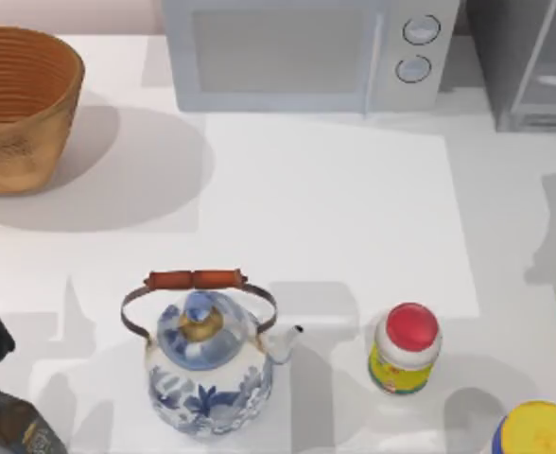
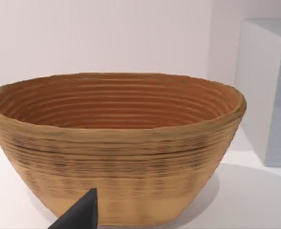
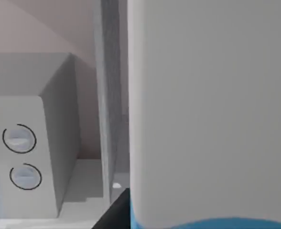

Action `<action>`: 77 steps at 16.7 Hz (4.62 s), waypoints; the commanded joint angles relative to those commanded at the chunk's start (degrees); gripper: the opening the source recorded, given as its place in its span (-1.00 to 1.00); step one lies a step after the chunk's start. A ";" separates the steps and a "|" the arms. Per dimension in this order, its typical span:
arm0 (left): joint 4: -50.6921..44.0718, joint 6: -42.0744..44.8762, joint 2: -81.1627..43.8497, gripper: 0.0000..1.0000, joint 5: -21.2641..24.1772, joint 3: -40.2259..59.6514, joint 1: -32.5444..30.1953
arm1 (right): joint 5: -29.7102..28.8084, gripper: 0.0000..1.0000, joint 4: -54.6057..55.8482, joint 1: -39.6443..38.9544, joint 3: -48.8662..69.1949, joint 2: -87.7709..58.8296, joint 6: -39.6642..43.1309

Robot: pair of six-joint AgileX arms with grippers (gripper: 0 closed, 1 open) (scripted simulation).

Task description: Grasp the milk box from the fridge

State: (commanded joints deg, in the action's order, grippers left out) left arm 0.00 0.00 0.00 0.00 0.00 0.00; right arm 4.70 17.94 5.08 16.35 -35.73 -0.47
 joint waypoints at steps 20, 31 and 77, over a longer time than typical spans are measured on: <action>0.00 0.00 0.00 1.00 0.00 0.00 0.00 | -1.41 -1.00 -12.78 -5.03 -12.79 29.51 0.43; 0.00 0.00 0.00 1.00 0.00 0.00 0.00 | 20.55 -1.00 22.20 -4.76 10.37 -32.26 -0.15; 0.00 0.00 0.00 1.00 0.00 0.00 0.00 | 32.78 1.00 53.85 -9.92 40.29 -92.76 -0.07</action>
State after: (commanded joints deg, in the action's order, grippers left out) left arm 0.00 0.00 0.00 0.00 0.00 0.00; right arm 37.48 71.79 -4.84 56.65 -128.49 -0.54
